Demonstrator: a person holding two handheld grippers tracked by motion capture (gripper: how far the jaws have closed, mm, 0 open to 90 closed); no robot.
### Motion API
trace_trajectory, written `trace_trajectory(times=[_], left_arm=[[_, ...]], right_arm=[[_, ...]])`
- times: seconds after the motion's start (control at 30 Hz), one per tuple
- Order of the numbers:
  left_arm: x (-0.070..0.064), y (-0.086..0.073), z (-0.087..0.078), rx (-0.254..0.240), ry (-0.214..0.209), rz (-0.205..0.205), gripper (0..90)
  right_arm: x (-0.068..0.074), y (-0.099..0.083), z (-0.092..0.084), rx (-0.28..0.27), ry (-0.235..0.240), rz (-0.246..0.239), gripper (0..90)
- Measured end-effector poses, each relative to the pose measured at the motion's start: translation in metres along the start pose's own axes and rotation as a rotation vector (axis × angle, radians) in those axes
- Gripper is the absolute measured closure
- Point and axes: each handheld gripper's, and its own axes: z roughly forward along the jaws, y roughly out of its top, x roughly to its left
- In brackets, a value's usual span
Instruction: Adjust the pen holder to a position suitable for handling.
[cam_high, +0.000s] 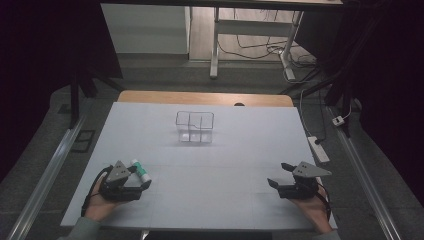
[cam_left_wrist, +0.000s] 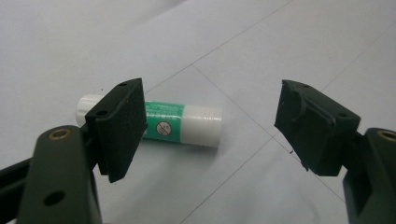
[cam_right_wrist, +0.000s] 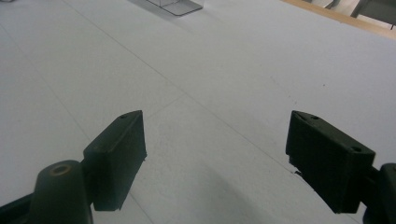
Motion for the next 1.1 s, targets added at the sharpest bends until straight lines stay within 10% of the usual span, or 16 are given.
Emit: trace_trajectory(times=[1.1], left_arm=[[0.0076, 0.0039, -0.0038, -0.009, -0.018, 0.007, 25.5]], right_arm=[[0.0007, -0.0024, 0.0040, -0.008, 0.014, 0.014, 21.7]])
